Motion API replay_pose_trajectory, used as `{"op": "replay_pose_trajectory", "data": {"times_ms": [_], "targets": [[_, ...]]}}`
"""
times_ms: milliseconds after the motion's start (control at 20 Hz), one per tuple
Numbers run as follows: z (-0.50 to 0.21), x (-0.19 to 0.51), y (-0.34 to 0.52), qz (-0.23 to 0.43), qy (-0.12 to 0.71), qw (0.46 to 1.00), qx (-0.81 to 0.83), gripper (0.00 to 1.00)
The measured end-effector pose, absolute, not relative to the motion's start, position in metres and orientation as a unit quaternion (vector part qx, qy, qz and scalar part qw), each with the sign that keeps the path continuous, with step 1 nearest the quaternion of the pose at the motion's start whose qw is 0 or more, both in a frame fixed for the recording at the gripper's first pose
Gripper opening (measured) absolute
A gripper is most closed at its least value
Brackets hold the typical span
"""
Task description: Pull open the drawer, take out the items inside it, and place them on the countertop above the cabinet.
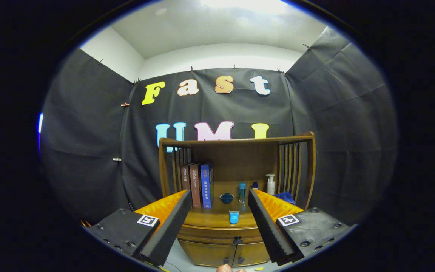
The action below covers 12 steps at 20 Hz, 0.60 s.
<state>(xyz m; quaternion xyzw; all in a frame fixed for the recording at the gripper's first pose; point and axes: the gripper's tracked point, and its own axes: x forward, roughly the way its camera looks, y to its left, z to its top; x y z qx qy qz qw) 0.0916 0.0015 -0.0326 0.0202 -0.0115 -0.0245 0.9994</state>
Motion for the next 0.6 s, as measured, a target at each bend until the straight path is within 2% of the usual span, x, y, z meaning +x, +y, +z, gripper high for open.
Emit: {"op": "replay_pose_trajectory", "data": {"times_ms": [300, 600], "targets": [[-0.001, 0.043, -0.003, -0.026, -0.018, 0.999, 0.030, 0.98], [0.003, 0.025, -0.002, -0.026, -0.017, 0.999, 0.009, 0.98]]}}
